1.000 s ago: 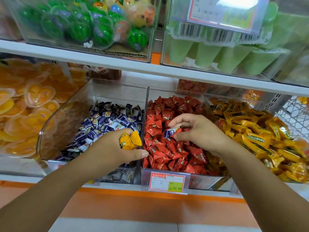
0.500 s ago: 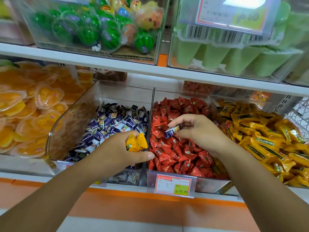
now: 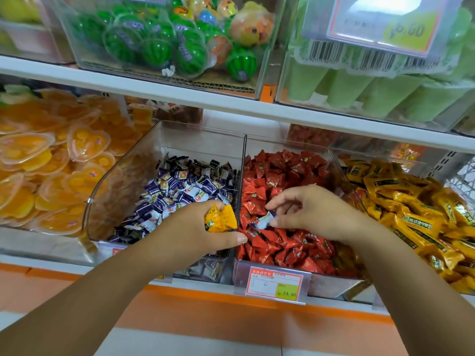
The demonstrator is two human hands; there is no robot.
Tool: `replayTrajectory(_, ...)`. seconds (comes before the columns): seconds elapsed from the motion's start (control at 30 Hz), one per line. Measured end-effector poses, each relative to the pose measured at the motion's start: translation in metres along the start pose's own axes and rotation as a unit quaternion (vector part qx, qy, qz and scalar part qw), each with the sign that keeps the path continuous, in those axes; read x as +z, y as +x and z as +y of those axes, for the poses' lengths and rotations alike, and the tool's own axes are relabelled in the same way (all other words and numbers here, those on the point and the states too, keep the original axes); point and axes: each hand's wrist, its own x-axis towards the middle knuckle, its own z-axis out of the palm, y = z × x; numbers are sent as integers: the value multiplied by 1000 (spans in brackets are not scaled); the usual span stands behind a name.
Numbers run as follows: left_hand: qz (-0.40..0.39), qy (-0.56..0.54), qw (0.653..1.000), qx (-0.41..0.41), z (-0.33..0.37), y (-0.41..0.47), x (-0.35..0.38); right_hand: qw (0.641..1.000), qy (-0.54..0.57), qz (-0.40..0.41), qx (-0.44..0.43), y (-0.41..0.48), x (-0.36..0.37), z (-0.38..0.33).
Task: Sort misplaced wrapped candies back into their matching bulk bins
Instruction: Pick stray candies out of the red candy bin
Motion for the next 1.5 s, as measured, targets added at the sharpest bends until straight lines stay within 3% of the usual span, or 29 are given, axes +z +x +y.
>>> replayTrajectory(0.17,5,1,1000,0,2,-2,0,995,17,87,-37,2,2,-4)
replayTrajectory(0.27,2,2,1000,13,5,-4,1,982,108,142,-68,-1,-5,-15)
replayTrajectory(0.4,10,-6,1000,-5,2,-2,1,937,249,225,-96,12,6,-38)
replayTrajectory(0.57,-4,-13,1000,11,3,-1,-1,959,221,148,-96,29,25,-45)
replayTrajectory(0.83,7,6,1000,-18,9,-2,0,978,166,121,-37,19,2,-12)
replayTrajectory(0.97,6,11,1000,-14,5,1,1,987,65,149,4,14,-35,10)
replayTrajectory(1.07,9,2,1000,-20,5,4,0,990,-129,33,48,17,-70,22)
replayTrajectory(1.17,10,9,1000,-14,9,4,0,961,-264,-73,48,31,-85,20)
replayTrajectory(1.3,16,29,999,-27,13,3,-1,879,-443,-165,57,53,-73,25)
replayTrajectory(1.43,14,42,999,-32,19,0,-1,825,-533,-177,63,68,-56,36)
replayTrajectory(1.5,8,40,999,-33,20,-1,-1,828,-532,-164,65,73,-51,38)
